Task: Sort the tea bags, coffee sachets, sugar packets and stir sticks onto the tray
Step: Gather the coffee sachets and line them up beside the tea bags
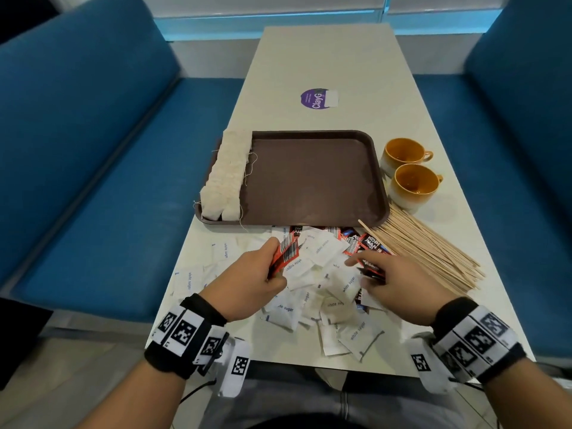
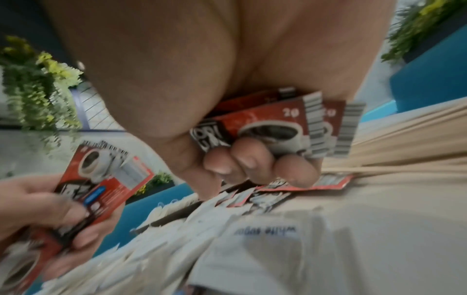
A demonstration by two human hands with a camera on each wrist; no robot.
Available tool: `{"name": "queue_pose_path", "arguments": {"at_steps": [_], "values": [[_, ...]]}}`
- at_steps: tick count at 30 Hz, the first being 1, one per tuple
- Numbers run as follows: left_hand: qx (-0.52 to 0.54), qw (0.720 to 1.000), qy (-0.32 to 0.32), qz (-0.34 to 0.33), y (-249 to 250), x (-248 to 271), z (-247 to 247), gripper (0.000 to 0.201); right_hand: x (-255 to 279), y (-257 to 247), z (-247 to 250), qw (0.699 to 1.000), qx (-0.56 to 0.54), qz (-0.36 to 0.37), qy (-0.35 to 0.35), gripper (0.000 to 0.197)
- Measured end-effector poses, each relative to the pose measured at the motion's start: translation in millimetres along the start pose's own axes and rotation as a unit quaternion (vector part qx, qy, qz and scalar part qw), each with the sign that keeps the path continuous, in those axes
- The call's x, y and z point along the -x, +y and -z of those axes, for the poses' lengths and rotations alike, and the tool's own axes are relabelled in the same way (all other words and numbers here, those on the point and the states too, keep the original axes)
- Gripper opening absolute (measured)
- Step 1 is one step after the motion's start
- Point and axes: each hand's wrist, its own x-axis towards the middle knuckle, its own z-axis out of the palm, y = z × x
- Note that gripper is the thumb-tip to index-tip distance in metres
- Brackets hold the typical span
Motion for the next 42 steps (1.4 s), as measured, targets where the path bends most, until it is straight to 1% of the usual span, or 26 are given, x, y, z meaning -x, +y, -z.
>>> {"name": "queue_pose_path", "arguments": {"at_steps": [2,4,6,8,10,12,14,15,16,18,21,22,24,28,29,31,34,37,40,42], "values": [[-0.002,1.0,-0.009,0.0,1,1,-2,0.013,4,6,7,0.999,-0.028,-0.013,0.029,0.022],[-0.001,1.0,-0.005,-0.016,5,-2,-4,0.021,8,13,14,0.998,-0.016,-0.023,0.047,0.02],[0.009,0.999,-0.005,-0.036,12,-6,-6,0.036,12,18,17,0.999,-0.006,-0.033,0.02,0.02],[0.01,0.998,-0.028,-0.053,21,-10,-11,0.05,15,19,14,0.999,0.016,-0.03,-0.028,0.017],[-0.023,0.995,-0.061,-0.069,32,-14,-19,0.063,16,20,6,0.997,0.045,-0.024,-0.064,0.015],[-0.074,0.989,-0.092,-0.09,43,-19,-30,0.073,15,25,-2,0.996,0.056,-0.035,-0.061,0.018],[-0.132,0.976,-0.126,-0.119,50,-23,-42,0.07,14,31,-5,0.996,0.07,-0.055,-0.027,0.013],[-0.163,0.968,-0.139,-0.13,51,-25,-48,0.065,14,32,-6,0.995,0.074,-0.065,-0.012,0.009],[-0.189,0.962,-0.146,-0.132,50,-26,-52,0.059,14,33,-6,0.994,0.078,-0.073,-0.002,0.01],[-0.202,0.961,-0.142,-0.121,44,-24,-55,0.054,15,33,-8,0.993,0.08,-0.081,0.007,0.013],[-0.187,0.968,-0.125,-0.111,32,-20,-51,0.056,16,28,-8,0.994,0.075,-0.077,0.014,0.009],[-0.182,0.97,-0.118,-0.108,29,-18,-48,0.056,15,24,-9,0.994,0.072,-0.076,0.018,0.011],[-0.179,0.972,-0.109,-0.105,23,-16,-44,0.055,13,16,-14,0.994,0.073,-0.082,0.024,0.021],[-0.157,0.971,-0.122,-0.129,22,-8,-43,0.052,7,1,-26,0.979,0.169,-0.112,0.007,0.05],[-0.156,0.969,-0.13,-0.141,23,-6,-44,0.05,5,-2,-28,0.977,0.182,-0.114,0.007,0.053],[-0.166,0.961,-0.149,-0.162,24,-2,-49,0.049,4,-7,-32,0.975,0.189,-0.115,0.019,0.052],[-0.199,0.945,-0.176,-0.193,25,2,-56,0.049,1,-12,-34,0.975,0.182,-0.12,0.037,0.047],[-0.227,0.936,-0.179,-0.202,25,3,-61,0.05,-3,-9,-33,0.977,0.153,-0.137,0.049,0.046],[-0.229,0.939,-0.171,-0.19,24,3,-59,0.052,-5,-7,-31,0.984,0.104,-0.14,0.042,0.044],[-0.216,0.948,-0.159,-0.173,20,2,-55,0.054,-4,-8,-31,0.988,0.067,-0.133,0.034,0.041]]}}
